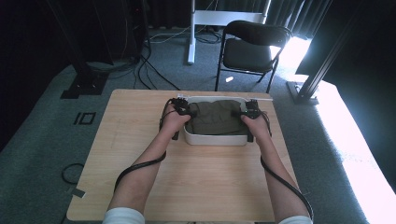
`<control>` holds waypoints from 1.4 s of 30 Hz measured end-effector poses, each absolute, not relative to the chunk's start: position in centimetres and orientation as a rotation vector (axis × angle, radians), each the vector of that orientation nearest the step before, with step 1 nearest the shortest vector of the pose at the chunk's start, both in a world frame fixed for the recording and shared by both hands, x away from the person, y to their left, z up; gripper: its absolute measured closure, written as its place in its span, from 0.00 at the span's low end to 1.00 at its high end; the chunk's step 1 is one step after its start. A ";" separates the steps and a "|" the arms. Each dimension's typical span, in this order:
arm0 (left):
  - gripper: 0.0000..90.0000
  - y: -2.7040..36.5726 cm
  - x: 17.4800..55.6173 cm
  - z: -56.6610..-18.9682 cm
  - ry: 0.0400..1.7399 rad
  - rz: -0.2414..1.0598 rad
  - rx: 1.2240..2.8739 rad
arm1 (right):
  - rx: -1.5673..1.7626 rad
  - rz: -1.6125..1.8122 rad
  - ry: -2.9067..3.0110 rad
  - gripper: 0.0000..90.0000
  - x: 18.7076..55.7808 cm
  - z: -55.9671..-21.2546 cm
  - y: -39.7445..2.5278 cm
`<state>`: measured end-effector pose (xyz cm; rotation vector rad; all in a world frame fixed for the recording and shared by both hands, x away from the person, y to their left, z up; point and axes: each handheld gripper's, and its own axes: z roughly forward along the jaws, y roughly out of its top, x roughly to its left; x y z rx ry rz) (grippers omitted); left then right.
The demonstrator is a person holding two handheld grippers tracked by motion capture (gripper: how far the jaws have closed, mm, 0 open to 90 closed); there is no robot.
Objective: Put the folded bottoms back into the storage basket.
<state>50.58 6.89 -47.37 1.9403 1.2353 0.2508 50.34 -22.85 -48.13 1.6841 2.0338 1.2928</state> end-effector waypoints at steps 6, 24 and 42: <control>0.90 6.4 50.8 -47.5 1.246 0.259 1.982 | 1.726 1.229 2.049 0.87 50.6 -48.3 -22.8; 0.43 5.4 50.0 -46.6 1.084 0.341 1.948 | 1.562 1.319 1.988 0.37 49.8 -46.3 -23.2; 0.20 6.7 46.0 -45.7 0.995 0.419 1.934 | 1.403 1.307 2.027 0.17 46.4 -45.6 -23.5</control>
